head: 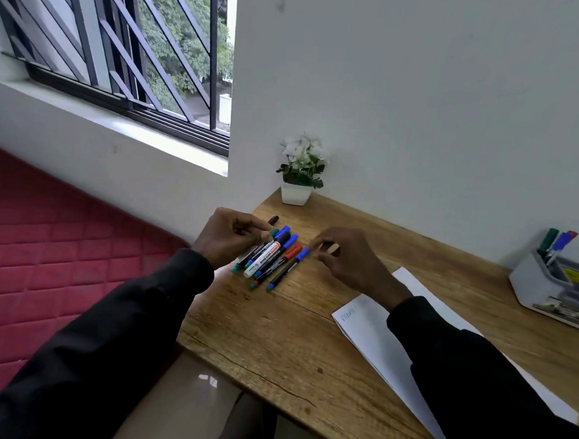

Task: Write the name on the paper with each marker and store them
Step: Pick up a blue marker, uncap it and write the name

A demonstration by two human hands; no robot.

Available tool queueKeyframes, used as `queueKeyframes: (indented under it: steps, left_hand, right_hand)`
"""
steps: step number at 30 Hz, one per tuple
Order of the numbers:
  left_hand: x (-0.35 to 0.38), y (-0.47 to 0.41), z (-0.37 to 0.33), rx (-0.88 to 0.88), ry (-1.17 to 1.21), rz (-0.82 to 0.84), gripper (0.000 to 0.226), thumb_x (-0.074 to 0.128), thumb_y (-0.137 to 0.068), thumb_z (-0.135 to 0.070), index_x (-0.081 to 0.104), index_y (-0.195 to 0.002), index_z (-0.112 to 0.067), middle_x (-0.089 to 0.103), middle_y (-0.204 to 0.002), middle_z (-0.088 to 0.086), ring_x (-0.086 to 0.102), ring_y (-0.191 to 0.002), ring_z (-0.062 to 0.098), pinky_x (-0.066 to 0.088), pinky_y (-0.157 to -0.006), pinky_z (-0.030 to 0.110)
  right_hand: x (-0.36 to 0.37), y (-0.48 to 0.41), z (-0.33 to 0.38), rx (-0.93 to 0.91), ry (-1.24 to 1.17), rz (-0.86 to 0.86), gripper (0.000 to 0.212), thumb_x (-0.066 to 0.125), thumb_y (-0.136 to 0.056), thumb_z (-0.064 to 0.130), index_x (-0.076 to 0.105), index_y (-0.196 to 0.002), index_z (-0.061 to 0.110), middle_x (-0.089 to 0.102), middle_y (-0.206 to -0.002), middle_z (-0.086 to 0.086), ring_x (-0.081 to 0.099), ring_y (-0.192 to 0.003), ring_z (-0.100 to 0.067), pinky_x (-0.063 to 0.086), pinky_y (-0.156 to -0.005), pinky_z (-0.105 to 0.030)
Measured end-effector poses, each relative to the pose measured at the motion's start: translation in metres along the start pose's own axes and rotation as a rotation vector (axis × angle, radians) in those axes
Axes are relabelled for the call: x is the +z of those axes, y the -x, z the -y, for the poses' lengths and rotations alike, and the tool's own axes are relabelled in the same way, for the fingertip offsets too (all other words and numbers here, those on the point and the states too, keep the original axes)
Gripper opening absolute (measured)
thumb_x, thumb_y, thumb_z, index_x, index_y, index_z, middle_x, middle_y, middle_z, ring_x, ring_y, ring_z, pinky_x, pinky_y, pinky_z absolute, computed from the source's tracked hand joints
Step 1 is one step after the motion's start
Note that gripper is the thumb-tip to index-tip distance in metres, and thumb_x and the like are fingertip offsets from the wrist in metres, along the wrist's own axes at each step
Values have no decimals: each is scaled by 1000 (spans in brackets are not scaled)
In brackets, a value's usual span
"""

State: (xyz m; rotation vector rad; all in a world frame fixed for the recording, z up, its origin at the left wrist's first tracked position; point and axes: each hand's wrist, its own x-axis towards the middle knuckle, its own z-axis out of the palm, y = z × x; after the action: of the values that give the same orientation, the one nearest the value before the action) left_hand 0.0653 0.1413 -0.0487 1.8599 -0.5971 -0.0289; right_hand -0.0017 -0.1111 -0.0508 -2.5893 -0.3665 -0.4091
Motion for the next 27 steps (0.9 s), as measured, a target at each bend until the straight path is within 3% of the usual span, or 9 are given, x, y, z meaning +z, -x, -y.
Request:
queueKeyframes:
  steps: [5,10,17,19,23,27]
  left_hand:
    - [5,-1,4,-4,30,5,23,80,-78,-14,77,-100,-11,76,-94,2,72,-88,13,60,-85,38]
    - [12,-2,2,-22,43,21,25,81,-77,-15,76,-101,-10,76,-94,2,72,-88,12,60,-85,36]
    - [28,-3,-7,2,39,44,25,80,-78,-13,76,-103,-11,75,-96,-1,71,-88,5,58,-82,22]
    - [34,-4,-8,3,46,43,25,79,-79,-12,76,-103,-10,75,-97,0,71,-90,7,57,-82,21]
    - [55,-9,-15,15,76,71,23,80,-79,-16,76,-101,-12,76,-94,-2,71,-90,9,58,-84,24]
    - [82,-13,-33,65,93,134,21,78,-81,-16,76,-102,-11,76,-91,-1,71,-85,5,58,-79,19]
  right_hand:
    - [15,-7,0,-98,108,156,30,73,-89,-2,76,-115,13,74,-113,-6,67,-102,-20,55,-87,-34]
    - [17,-5,-6,-83,184,221,24,70,-93,2,75,-112,17,70,-116,-4,57,-106,-18,55,-88,-41]
    - [-3,15,-28,-62,227,273,25,68,-96,2,76,-114,16,68,-117,-4,53,-109,-17,49,-89,-33]
    - [-9,25,-36,-71,229,240,25,68,-97,1,77,-115,16,68,-116,-4,52,-108,-15,47,-88,-31]
    - [-28,50,-48,-125,159,9,13,71,-93,5,79,-102,7,69,-95,-8,55,-90,-15,40,-77,-24]
    - [-54,71,-47,65,-117,-190,15,66,-94,2,75,-99,13,72,-101,-6,67,-92,-20,52,-79,-25]
